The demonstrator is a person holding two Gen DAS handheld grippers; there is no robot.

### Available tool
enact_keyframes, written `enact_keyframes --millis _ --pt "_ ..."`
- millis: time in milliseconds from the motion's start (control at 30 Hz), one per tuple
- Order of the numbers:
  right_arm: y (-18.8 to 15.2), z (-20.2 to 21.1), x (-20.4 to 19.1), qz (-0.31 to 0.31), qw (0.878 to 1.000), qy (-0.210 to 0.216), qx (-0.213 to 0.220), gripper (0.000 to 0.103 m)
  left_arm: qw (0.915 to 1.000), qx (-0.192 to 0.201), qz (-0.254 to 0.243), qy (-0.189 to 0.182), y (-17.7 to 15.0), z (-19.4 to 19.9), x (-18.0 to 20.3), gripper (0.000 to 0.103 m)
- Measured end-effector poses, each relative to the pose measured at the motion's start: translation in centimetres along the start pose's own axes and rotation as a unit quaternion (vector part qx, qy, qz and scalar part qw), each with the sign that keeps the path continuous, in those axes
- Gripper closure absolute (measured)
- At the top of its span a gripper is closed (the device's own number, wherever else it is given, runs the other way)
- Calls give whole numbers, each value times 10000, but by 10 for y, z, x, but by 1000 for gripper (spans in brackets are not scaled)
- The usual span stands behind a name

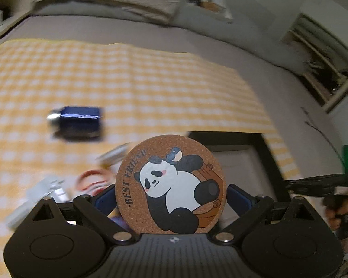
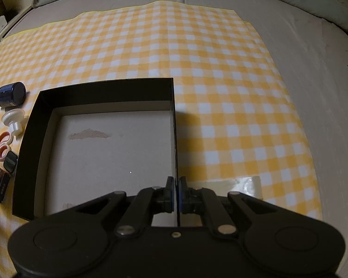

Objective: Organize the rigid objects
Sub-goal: 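Carry the coaster with the left tool into the black box and release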

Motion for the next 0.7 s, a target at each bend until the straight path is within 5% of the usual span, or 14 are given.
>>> enact_keyframes --millis 200,700 --pt "-2 1 -2 1 10000 76 -8 100 9985 28 -384 -390 15 -15 70 6" --pt "-2 2 -1 54 9993 356 -46 100 9970 -524 -435 -377 38 -118 163 6"
Point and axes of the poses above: each gripper's, at about its wrist camera, not at the fingertips, and z roughly against the way its jaws point, x to its right, y to its top, the point moved 8 cm from there along -z, roughly the way its jaws point, and after that the axes turned 8 degrees about -x, right-handed, at the moved point
